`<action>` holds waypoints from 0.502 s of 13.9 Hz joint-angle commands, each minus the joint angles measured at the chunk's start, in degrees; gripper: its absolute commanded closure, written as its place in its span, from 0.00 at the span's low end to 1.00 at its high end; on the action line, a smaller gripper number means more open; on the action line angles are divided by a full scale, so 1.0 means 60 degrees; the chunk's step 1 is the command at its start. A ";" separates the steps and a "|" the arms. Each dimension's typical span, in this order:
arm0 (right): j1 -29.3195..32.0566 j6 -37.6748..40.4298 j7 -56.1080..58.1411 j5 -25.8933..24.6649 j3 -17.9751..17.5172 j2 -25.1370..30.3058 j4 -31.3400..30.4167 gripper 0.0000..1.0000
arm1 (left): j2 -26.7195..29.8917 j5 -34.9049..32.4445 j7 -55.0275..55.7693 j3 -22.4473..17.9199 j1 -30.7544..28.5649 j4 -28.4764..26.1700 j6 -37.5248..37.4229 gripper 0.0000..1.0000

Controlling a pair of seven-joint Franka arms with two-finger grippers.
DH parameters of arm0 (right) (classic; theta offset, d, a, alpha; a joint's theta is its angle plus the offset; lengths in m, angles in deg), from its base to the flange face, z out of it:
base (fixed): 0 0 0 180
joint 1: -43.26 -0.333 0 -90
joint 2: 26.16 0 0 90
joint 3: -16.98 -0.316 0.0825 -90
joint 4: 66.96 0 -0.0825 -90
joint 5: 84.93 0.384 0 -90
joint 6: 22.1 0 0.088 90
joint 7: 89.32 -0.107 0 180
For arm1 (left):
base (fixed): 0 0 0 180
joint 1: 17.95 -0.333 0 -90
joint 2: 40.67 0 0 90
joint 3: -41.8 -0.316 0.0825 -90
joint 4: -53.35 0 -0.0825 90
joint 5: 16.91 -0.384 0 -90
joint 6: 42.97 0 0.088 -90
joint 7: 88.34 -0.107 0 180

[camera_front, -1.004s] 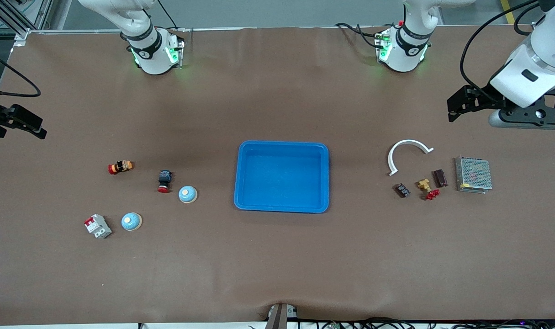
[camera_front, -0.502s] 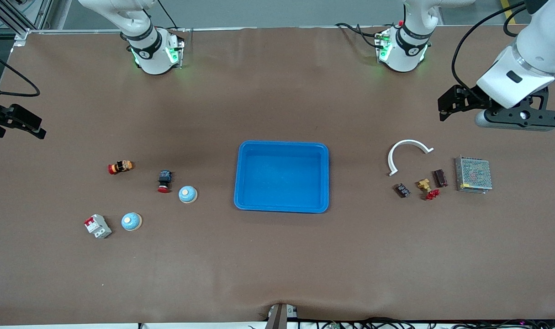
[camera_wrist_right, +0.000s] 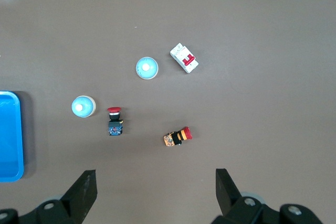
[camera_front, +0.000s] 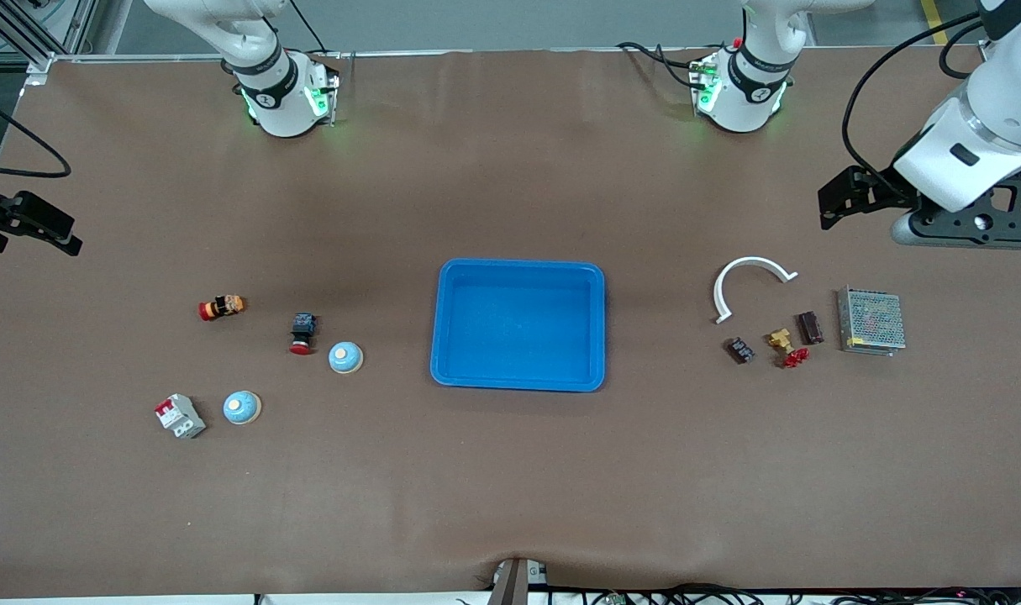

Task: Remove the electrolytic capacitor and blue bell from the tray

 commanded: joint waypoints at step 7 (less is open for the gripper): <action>0.0057 0.0111 0.0022 0.0008 -0.0072 -0.0092 0.0203 0.00 | 0.0479 0.0042 -0.0070 -0.0263 -0.0134 -0.0797 -0.0447 0.00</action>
